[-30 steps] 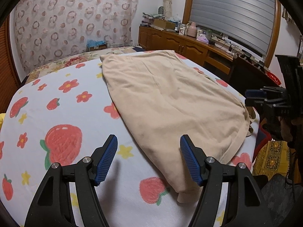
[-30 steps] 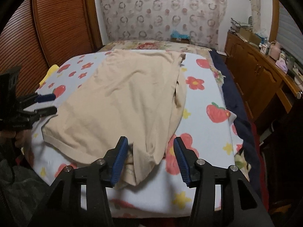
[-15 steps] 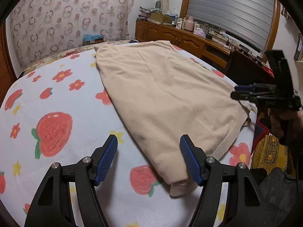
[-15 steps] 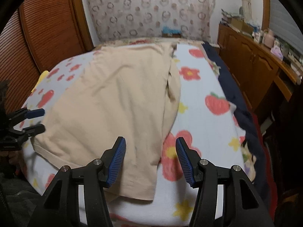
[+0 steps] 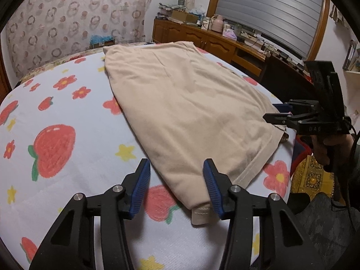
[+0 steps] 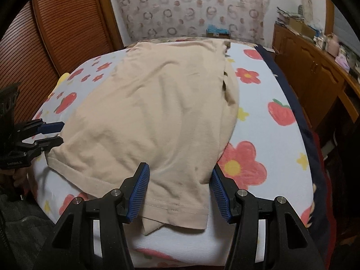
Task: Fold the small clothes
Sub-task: 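Grasp the shirt end with the left gripper and fold it over the bundle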
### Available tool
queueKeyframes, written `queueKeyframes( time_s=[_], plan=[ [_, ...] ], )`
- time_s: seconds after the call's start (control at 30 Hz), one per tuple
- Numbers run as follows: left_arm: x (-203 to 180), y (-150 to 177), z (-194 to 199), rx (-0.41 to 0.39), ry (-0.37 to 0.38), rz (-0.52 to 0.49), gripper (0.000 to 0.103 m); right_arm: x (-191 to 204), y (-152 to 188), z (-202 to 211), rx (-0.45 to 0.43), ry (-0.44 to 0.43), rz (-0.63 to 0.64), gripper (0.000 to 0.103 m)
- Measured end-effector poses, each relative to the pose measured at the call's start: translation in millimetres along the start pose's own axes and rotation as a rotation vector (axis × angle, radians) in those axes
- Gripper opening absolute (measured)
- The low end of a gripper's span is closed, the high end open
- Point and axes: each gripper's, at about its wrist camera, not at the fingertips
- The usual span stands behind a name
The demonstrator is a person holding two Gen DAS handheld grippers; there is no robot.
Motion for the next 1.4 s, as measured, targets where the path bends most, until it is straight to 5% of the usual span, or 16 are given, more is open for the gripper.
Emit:
queueKeyframes(
  time_s=[0.2, 0.27, 0.33, 0.43, 0.63, 0.9, 1.1, 1.4],
  plan=[
    [-3.7, 1.8, 1.8, 0.010, 0.017, -0.002, 0.050, 2.5, 2.1, -3.4, -0.010, -0.034, 0.015, 0.022],
    [-4.8, 1.4, 2.4, 0.016, 0.038, -0.002, 0.040, 3.0, 4.1, -3.9, -0.010, -0.058, 0.006, 0.014],
    [-5.4, 2.0, 3.3, 0.020, 0.054, 0.001, 0.032, 2.1, 5.2, -3.5, -0.019, -0.073, 0.001, 0.012],
    [-4.5, -0.2, 4.7, 0.016, 0.074, 0.006, 0.007, -0.6, 6.4, 0.5, -0.054, -0.094, -0.017, 0.011],
    [-2.3, -20.8, 35.3, -0.140, 0.031, 0.028, 0.006, -6.7, 1.0, 24.4, -0.155, -0.116, -0.033, 0.010],
    [-0.3, -63.8, 59.1, -0.238, 0.014, -0.007, 0.006, -6.8, -27.2, 53.9, -0.282, -0.118, -0.007, 0.010],
    [20.6, -103.5, 51.5, -0.267, -0.012, -0.021, 0.006, -2.0, -66.7, 51.7, -0.345, -0.091, 0.055, 0.010],
    [67.2, -142.9, 10.1, -0.230, -0.052, 0.035, 0.006, -13.1, -116.8, -14.1, -0.314, -0.078, 0.066, 0.010]
  ],
)
Point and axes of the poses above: each gripper's, at about its wrist camera, not at the fingertips, and z roughly against the way its jaws point, x to its left, y to its underside, and after that the axes turned 2 degrees about y, right-handed
